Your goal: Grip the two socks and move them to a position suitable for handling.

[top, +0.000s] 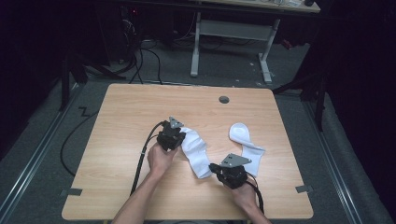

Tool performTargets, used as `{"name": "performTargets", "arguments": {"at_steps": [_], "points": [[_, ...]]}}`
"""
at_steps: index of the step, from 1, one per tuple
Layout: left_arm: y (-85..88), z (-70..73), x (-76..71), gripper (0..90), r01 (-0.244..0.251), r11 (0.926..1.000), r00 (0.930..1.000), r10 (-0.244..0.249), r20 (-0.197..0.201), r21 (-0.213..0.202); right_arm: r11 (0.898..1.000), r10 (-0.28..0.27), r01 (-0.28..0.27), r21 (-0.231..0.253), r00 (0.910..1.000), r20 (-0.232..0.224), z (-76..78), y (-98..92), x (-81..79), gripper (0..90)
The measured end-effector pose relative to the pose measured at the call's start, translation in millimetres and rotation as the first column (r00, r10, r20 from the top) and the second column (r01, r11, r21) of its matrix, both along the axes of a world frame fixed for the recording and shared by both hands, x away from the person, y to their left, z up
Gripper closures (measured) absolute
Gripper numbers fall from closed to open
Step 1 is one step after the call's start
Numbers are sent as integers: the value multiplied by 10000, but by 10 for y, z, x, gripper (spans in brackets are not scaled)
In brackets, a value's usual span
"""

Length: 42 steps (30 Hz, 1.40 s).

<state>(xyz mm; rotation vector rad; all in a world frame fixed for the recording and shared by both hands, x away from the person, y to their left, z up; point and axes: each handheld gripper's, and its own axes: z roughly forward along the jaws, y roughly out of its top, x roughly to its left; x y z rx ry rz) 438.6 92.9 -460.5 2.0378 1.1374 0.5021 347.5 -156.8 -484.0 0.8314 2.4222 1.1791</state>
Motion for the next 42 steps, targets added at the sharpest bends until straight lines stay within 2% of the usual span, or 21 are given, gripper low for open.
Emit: {"name": "performTargets", "arguments": {"at_steps": [10,15,20,23,26,28,29,30,31,32,33,35,37,42], "points": [[-56,-132,-15,894,260,9983,9989,-239,-394,516,9999,-48,41,-130,9984,-565,-171,-150,-33,854],[-24,-186,10,893,79,9976,9985,-41,-553,681,9998,-14,0,-206,9977,-671,-191,-169,-30,851],[40,-234,44,893,-259,9971,9982,297,-530,716,9995,47,-70,-318,9973,-738,-197,-192,-49,851],[48,-268,77,891,-454,9972,9974,485,-525,599,9989,300,-329,-325,9961,-835,-203,-146,-77,849],[34,-275,75,886,-442,9971,9976,473,-496,620,9982,471,-500,-322,9951,-864,-205,-105,-94,840],[25,-273,61,867,-441,9973,9980,465,-420,585,9974,652,-677,-247,9937,-907,-209,-67,-104,813],[31,-255,37,814,-431,9981,9984,447,-337,446,9970,731,-751,-188,9931,-919,-208,-37,-111,774],[31,-255,37,783,-431,9981,9984,447,-337,446,9970,731,-751,-188,9931,-919,-208,-37,-111,774],[32,-242,21,783,-417,9984,9986,429,-299,384,9970,748,-763,-133,9929,-924,-203,-27,-112,755],[33,-226,3,729,-386,9987,9989,395,-268,320,9973,728,-731,-3,9938,-842,-180,-24,-105,721],[33,-208,-19,729,-344,9991,9992,350,-206,262,9973,728,-731,-3,9938,-842,-180,-24,-105,721],[10,-164,-88,672,-158,9997,9999,158,-42,161,9980,557,-532,341,9956,-750,-125,-42,-60,709],[-5,-160,-105,658,-57,9998,10000,58,-56,180,9983,466,-439,389,9965,-700,-107,-42,-38,712],[-140,-199,-177,611,437,9984,9989,-430,-210,356,9992,14,12,397,9978,-670,-80,44,137,736]]}}
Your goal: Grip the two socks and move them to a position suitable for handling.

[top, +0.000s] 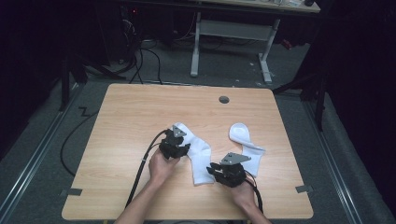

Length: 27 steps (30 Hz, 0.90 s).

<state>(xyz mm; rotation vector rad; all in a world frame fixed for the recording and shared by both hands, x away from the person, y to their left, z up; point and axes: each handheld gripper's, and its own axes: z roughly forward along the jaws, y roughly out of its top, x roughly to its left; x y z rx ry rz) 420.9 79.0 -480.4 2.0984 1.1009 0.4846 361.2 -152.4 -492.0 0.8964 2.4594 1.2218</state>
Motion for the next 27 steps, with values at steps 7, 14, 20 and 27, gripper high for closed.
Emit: {"name": "performTargets", "arguments": {"at_steps": [7,14,20,27], "points": [[-115,-115,5,597,77,9998,9996,-73,-256,159,9987,-118,107,-494,9997,-224,-93,168,140,742],[-125,-156,58,594,-163,9997,9994,169,-312,195,9940,581,-597,-914,9981,-200,-127,281,14,729],[-107,-101,-80,555,32,10000,9999,-32,-101,66,9981,73,-83,-608,9998,-159,-61,232,91,737],[-75,-96,-351,519,315,9992,9995,-317,-90,-266,9952,-881,877,-427,9961,-73,37,246,383,782]]}}
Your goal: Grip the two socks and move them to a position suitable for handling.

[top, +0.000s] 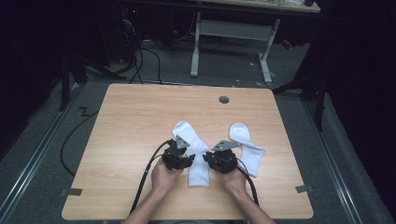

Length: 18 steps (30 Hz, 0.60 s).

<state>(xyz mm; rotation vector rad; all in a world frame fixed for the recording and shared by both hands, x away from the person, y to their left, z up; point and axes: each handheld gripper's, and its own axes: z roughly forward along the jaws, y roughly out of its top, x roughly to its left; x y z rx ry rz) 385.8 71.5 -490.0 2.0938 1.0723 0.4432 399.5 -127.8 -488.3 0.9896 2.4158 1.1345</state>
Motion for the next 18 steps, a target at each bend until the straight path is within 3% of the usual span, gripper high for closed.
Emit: {"name": "performTargets", "arguments": {"at_steps": [6,18], "points": [[-27,-99,-87,506,76,9998,9997,-71,-247,187,9998,-173,174,-60,9997,161,18,105,132,800],[-9,-119,-141,508,103,9995,9999,-102,-30,302,9976,-546,533,-450,9982,-266,-138,99,336,806]]}}
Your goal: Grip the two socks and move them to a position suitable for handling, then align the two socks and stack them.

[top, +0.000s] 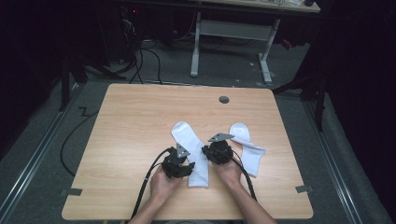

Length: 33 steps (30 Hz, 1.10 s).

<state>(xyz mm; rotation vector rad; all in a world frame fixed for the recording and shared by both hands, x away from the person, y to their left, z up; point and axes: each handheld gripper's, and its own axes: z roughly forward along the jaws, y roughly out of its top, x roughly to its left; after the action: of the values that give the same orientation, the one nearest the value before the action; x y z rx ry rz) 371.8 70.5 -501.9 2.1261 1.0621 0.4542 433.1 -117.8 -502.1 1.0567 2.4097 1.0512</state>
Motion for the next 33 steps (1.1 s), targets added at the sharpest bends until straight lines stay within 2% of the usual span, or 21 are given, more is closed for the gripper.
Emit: {"name": "performTargets", "arguments": {"at_steps": [7,12,14,16,27,33], "points": [[23,-5,-25,506,-128,9999,9999,129,22,-104,9995,-313,313,-15,9995,25,12,-83,41,784],[120,19,-66,473,-457,9970,9986,474,252,-628,9996,-251,248,157,9995,178,72,-134,-3,727],[179,39,-82,465,-636,9953,9970,666,396,-732,9995,-213,208,230,9996,197,90,-162,-20,703],[241,52,-92,460,-788,9935,9959,821,370,-826,9993,-245,239,295,9995,195,99,-194,-36,678],[542,-2,-116,442,-1597,9834,9864,1623,241,-860,9987,-379,367,360,9987,338,143,-330,-119,602],[694,-34,-134,427,-2080,9760,9776,2097,207,-640,9980,-526,508,363,9974,500,185,-389,-160,553]]}}
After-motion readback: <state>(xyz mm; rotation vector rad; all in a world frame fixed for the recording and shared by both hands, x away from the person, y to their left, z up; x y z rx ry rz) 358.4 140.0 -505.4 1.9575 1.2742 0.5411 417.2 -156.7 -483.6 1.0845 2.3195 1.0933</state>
